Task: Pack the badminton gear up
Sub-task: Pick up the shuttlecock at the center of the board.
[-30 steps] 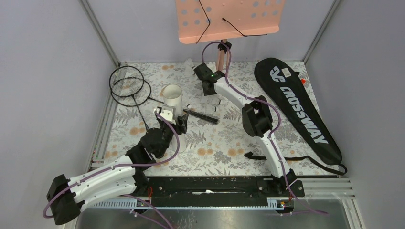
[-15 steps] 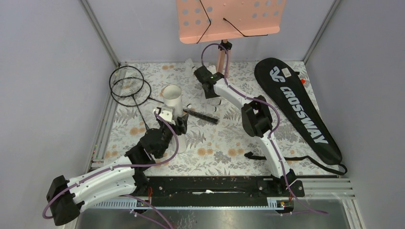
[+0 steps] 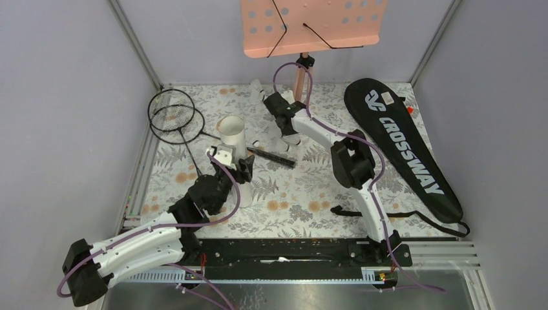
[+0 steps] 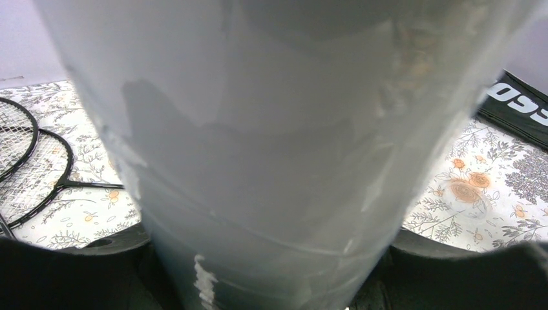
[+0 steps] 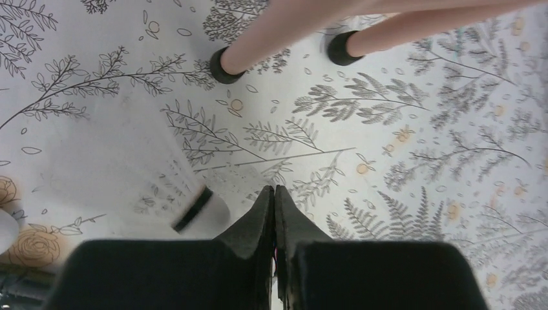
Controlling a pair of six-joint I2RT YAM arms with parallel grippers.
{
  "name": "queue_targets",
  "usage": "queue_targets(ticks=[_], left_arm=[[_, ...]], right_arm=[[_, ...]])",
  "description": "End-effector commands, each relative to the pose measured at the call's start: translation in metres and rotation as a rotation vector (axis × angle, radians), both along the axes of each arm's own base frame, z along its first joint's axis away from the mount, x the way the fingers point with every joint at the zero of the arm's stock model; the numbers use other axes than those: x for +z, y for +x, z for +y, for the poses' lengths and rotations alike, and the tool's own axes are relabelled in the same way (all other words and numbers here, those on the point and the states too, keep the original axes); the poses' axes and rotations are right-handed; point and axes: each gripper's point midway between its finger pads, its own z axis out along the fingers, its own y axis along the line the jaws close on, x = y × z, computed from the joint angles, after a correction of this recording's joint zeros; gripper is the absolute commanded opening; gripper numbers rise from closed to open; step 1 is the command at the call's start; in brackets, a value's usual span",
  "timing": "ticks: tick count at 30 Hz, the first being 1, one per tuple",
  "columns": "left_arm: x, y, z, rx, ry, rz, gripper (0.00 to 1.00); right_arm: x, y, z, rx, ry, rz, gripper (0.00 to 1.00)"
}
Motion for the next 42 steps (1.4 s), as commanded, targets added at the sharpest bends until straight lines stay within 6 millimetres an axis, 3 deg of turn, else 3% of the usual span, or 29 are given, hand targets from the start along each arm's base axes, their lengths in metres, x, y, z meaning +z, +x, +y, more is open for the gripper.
queue_targets(ticks=[1,13,17,22,29,34,37,39,42], left_arm=[[-0.015,-0.005,-0.003,-0.03,0.011,0.036,0.49],[-0.014,-0.007,-0.006,-0.056,0.01,0.03,0.48],[-0.013,-0.011,-0.014,-0.11,0.028,0.022,0.48],[-0.014,-0.022,-0.033,-0.244,0.081,0.024,0.48],[-0.026,-0.042,-0.062,-0.457,0.179,0.057,0.48],[-0.032,-0.044,-0.069,-0.496,0.201,0.083,0.47],[-0.032,-0.047,-0.072,-0.516,0.199,0.086,0.47],[-0.033,-0.048,-0.072,-0.521,0.199,0.089,0.47],[-0.033,-0.049,-0.073,-0.529,0.196,0.089,0.47]], right_arm=[[0.068,0.006,0.001,-0.007,0.029,-0.172,0.0],[0.14,-0.017,0.006,0.077,0.117,-0.327,0.0],[0.157,-0.041,0.013,0.142,0.188,-0.335,0.0],[0.193,-0.087,0.018,0.242,0.336,-0.352,0.0],[0.295,-0.169,0.015,0.448,0.733,-0.485,0.0],[0.37,-0.215,0.01,0.593,0.935,-0.588,0.0],[0.409,-0.244,0.017,0.716,1.055,-0.59,0.0],[0.423,-0.256,0.023,0.761,1.125,-0.561,0.0],[0.427,-0.267,0.038,0.81,1.193,-0.465,0.0]])
